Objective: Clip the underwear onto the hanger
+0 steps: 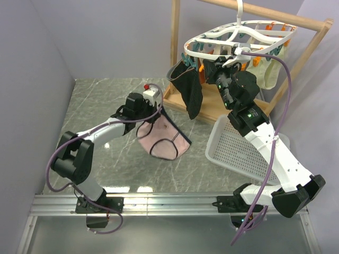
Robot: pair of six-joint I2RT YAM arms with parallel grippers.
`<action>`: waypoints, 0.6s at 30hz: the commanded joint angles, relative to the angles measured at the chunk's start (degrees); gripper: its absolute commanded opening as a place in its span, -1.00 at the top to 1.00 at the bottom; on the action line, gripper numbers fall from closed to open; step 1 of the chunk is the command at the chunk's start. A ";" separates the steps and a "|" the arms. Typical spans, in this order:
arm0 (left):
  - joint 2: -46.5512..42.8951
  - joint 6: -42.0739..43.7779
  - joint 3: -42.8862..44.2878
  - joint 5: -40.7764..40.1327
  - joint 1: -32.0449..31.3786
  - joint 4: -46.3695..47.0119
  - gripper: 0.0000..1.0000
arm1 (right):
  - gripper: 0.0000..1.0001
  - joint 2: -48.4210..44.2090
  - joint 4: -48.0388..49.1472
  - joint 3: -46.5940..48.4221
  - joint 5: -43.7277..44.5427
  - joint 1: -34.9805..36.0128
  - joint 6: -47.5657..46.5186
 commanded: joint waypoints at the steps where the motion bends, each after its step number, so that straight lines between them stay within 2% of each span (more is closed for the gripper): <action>1: -3.51 0.93 1.44 7.36 -1.03 14.08 0.99 | 1.00 -0.27 1.69 -0.68 1.29 -1.56 -0.05; 8: -7.90 -1.26 2.76 11.68 -4.54 19.71 0.99 | 1.00 -1.15 2.31 -1.82 -0.02 -1.57 0.21; 18: -9.23 -3.02 11.81 12.04 -7.27 17.17 0.99 | 1.00 -1.24 3.01 -2.09 -1.87 -1.74 0.57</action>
